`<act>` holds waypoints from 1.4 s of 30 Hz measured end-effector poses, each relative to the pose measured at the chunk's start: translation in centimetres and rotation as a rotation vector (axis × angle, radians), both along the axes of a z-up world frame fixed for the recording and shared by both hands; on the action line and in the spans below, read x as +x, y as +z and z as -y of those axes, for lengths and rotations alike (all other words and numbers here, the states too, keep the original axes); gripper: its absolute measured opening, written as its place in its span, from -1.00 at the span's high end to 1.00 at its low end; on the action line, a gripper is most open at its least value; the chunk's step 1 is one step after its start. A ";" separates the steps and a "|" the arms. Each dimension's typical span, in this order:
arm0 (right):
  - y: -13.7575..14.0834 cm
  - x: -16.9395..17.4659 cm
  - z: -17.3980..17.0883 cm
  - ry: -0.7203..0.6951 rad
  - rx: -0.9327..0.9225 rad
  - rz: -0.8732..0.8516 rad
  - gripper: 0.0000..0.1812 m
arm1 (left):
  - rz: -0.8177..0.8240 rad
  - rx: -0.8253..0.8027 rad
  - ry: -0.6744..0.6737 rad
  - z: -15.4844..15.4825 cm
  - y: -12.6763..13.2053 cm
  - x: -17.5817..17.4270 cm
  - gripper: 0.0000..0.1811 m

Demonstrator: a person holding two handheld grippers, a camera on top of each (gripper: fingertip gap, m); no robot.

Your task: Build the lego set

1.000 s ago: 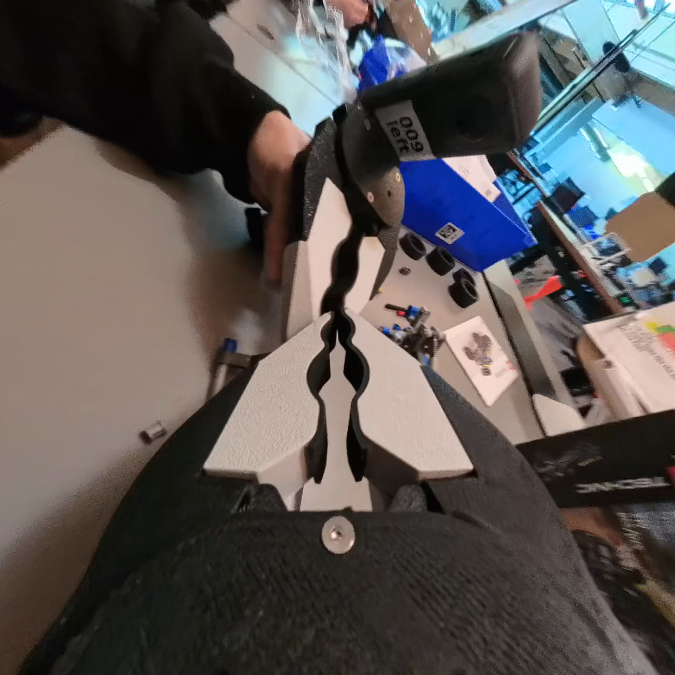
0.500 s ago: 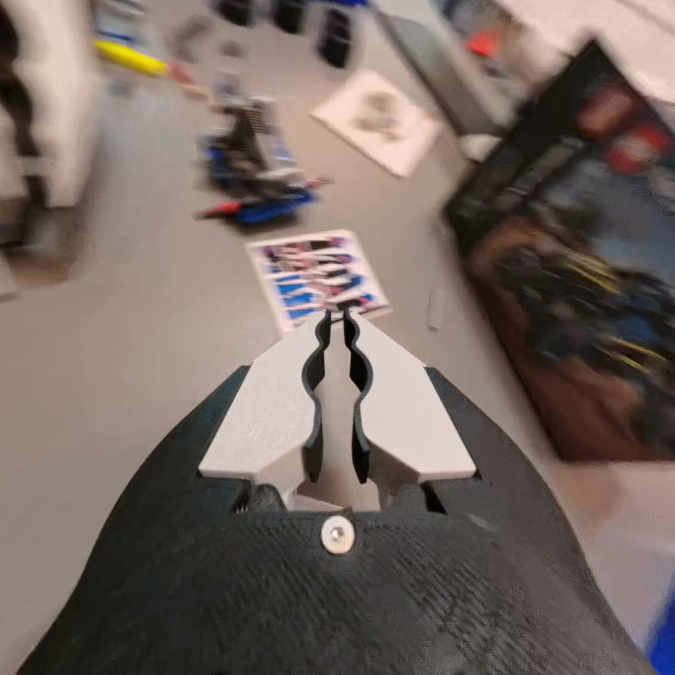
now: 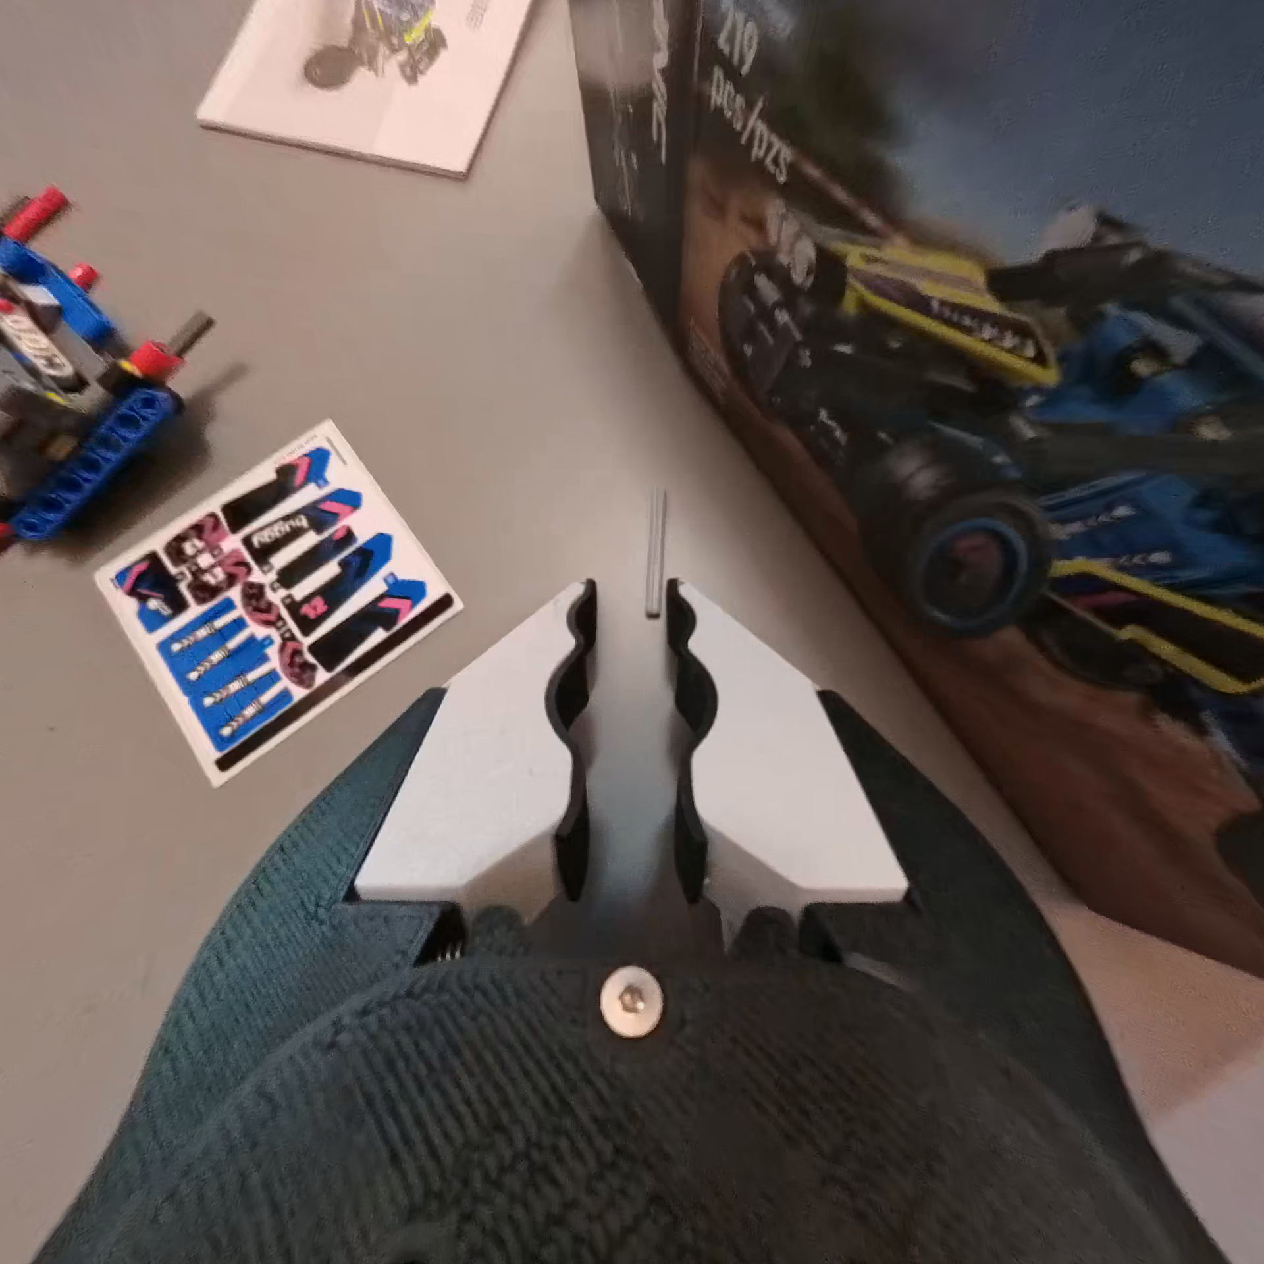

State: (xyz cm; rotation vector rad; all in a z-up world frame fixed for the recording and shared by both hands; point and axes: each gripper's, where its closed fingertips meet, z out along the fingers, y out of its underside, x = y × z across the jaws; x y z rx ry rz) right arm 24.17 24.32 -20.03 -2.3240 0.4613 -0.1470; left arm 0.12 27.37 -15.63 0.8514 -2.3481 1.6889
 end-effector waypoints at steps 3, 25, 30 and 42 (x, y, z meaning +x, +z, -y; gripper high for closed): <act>-0.1 0.1 0.0 -0.005 -0.002 0.029 0.93 | 0.005 0.004 0.004 0.0 0.0 0.0 0.95; 5.3 -23.1 -0.4 0.833 0.307 0.372 0.97 | 0.189 0.091 -0.029 0.9 0.1 -0.2 0.95; 5.7 -23.1 -0.8 0.823 0.312 0.458 0.97 | 0.225 0.099 -0.033 0.9 0.2 -0.1 0.95; 5.5 -22.7 -1.2 0.792 0.253 0.533 0.97 | 0.222 0.103 0.011 0.5 0.2 0.4 0.95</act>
